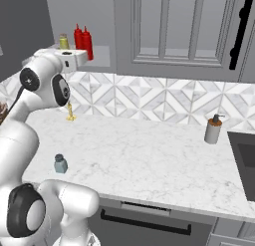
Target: Put the shaker and condiment bottle from the counter next to their counterparts in the cabinet.
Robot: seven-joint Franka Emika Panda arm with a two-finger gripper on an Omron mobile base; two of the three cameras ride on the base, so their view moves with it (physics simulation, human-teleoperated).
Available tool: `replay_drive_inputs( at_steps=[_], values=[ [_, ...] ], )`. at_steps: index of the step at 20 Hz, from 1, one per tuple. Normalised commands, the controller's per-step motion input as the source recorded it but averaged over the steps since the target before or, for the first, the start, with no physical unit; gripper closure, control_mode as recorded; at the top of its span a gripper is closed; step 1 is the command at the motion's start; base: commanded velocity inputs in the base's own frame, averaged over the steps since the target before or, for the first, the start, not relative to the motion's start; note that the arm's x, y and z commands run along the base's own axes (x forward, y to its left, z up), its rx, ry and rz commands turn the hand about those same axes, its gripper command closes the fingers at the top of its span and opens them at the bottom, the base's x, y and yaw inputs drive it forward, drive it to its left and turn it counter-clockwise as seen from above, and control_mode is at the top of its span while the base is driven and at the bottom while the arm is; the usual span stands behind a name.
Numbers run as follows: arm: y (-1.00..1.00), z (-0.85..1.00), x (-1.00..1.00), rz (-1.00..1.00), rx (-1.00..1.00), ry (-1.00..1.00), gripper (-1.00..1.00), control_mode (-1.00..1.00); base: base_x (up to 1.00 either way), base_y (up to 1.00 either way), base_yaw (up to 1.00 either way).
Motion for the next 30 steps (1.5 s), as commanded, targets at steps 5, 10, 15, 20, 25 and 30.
replay_drive_inputs(
  at_steps=[5,10,15,20,25,30],
  values=[
    [0.0,0.19,-0.62,0.02,0.0,-0.02,-1.0,-1.0,0.0,0.0,0.0],
    [0.0,-0.02,-0.25,0.12,0.0,0.0,-1.0,-1.0,0.0,0.0,0.0],
    [0.0,0.0,-0.21,0.14,0.0,0.03,-1.0,-1.0,0.0,0.0,0.0],
    [0.0,0.0,-0.37,0.15,0.0,0.04,-1.0,-1.0,0.0,0.0,0.0],
    [-0.05,0.0,-0.56,0.19,0.0,0.01,-1.0,-1.0,0.0,0.0,0.0],
    [-0.05,-0.08,-0.46,0.24,0.0,0.06,-1.0,-1.0,0.0,0.0,0.0]
  ],
)
